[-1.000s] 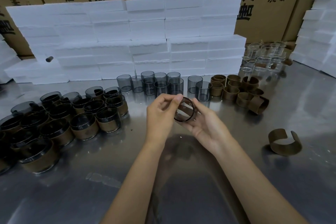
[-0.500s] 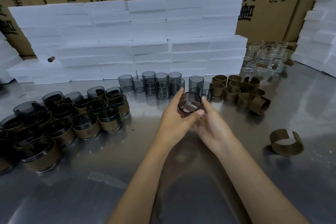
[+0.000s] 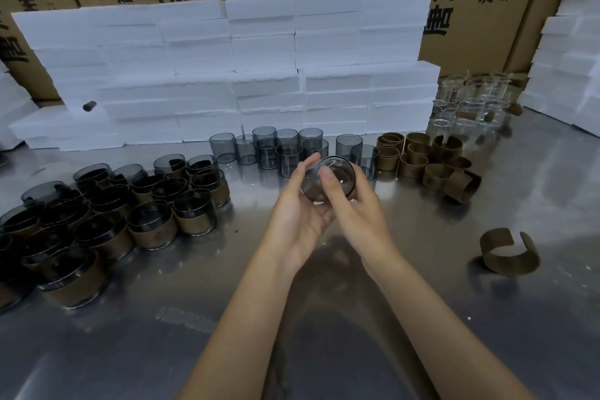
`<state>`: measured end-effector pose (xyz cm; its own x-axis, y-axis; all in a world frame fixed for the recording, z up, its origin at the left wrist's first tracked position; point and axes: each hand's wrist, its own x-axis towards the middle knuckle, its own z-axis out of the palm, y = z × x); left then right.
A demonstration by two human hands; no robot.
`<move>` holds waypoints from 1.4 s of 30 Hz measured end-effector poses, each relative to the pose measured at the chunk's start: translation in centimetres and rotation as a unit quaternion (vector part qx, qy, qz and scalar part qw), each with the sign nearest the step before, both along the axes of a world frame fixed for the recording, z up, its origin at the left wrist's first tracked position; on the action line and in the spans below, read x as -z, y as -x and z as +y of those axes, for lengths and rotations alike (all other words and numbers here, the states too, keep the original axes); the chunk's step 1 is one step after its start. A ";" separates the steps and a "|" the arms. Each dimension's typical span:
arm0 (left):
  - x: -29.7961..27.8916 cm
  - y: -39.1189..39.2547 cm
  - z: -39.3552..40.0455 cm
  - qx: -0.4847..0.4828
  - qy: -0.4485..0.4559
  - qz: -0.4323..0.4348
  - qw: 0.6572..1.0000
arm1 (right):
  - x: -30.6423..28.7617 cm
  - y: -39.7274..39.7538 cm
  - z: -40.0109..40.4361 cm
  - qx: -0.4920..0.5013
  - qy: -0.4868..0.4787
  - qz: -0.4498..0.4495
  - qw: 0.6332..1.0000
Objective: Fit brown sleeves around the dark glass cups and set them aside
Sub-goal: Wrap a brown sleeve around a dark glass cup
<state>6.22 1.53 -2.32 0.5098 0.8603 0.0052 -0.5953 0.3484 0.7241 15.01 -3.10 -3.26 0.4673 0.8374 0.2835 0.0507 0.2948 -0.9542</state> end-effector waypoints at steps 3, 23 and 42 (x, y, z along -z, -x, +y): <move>0.0 0.1 -0.2 0.027 -0.009 -0.001 1.000 | 0.3 -0.7 0.2 0.024 0.018 -0.002 1.000; 1.9 -0.1 0.4 0.003 0.025 0.134 0.991 | 2.1 -11.4 0.9 0.211 0.352 -0.366 0.835; 0.4 1.3 1.1 -0.052 0.010 0.054 0.997 | -1.8 -2.0 -0.1 0.091 -0.032 -0.366 0.926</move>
